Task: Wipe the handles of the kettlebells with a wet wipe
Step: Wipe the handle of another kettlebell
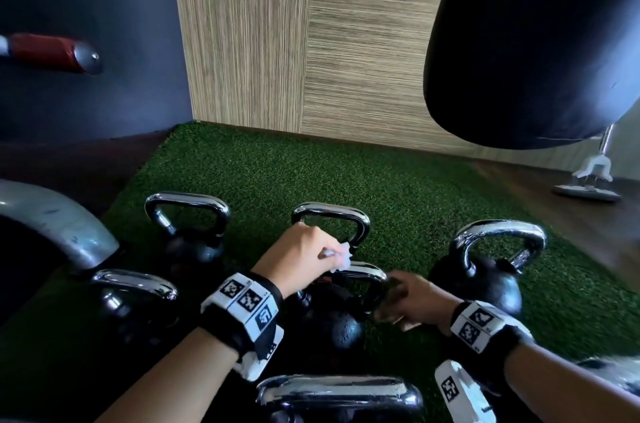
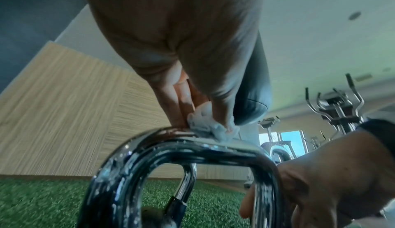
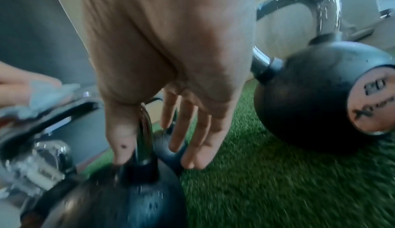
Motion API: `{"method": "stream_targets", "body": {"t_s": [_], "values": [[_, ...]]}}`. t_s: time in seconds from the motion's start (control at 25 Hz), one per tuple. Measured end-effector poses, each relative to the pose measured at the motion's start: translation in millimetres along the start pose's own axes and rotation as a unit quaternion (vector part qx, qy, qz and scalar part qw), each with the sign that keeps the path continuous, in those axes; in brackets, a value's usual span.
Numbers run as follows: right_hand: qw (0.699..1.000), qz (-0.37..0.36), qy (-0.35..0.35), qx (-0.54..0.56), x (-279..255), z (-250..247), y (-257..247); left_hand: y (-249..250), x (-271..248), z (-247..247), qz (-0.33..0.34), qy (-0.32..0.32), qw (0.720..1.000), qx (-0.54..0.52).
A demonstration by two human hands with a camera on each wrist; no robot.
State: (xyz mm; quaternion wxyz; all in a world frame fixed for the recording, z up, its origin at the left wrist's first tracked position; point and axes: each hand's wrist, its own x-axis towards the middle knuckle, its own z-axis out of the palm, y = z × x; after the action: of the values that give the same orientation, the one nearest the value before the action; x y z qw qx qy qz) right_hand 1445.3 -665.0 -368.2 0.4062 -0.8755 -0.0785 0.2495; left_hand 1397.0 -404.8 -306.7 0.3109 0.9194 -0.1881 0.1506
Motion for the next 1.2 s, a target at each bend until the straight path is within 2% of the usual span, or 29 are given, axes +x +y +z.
{"method": "stream_targets", "body": {"t_s": [0.08,0.2,0.36,0.4,0.52,0.64,0.72,0.92,1.0,1.12,1.2], "values": [[1.0,-0.028,0.003,0.006,6.4,24.5,9.8,-0.3,-1.8,10.4,0.007,-0.003,1.0,0.019],[0.993,-0.067,0.083,0.04,18.0,45.3,23.6,-2.3,-11.9,18.8,0.033,0.006,0.999,0.027],[0.987,-0.078,0.138,0.019,25.2,48.6,32.8,-25.4,-32.7,10.3,-0.051,0.113,0.99,-0.061],[0.987,-0.079,0.141,0.016,24.9,49.6,33.5,-27.8,-37.7,10.2,-0.046,0.123,0.989,-0.062],[0.985,-0.093,0.143,0.01,24.2,50.7,34.6,-28.3,-47.7,18.3,0.023,0.126,0.989,-0.069],[0.985,-0.092,0.143,-0.003,23.7,50.4,34.1,-55.6,-55.8,20.9,-0.056,0.186,0.975,-0.11],[0.986,-0.096,0.139,0.003,20.5,50.3,32.1,-78.0,-67.2,22.8,-0.098,0.189,0.969,-0.126],[0.986,-0.104,0.132,0.005,26.0,49.9,35.0,-90.1,-81.8,33.1,-0.113,0.182,0.957,-0.197],[0.985,-0.105,0.133,0.012,29.0,51.0,37.4,-90.1,-82.7,40.1,-0.151,0.174,0.927,-0.296],[0.985,-0.114,0.131,0.019,31.2,51.5,40.6,-85.8,-87.5,59.1,-0.246,0.163,0.844,-0.448],[0.985,-0.113,0.126,0.027,31.5,52.3,41.8,-86.5,-93.0,70.5,-0.265,0.15,0.834,-0.46]]}}
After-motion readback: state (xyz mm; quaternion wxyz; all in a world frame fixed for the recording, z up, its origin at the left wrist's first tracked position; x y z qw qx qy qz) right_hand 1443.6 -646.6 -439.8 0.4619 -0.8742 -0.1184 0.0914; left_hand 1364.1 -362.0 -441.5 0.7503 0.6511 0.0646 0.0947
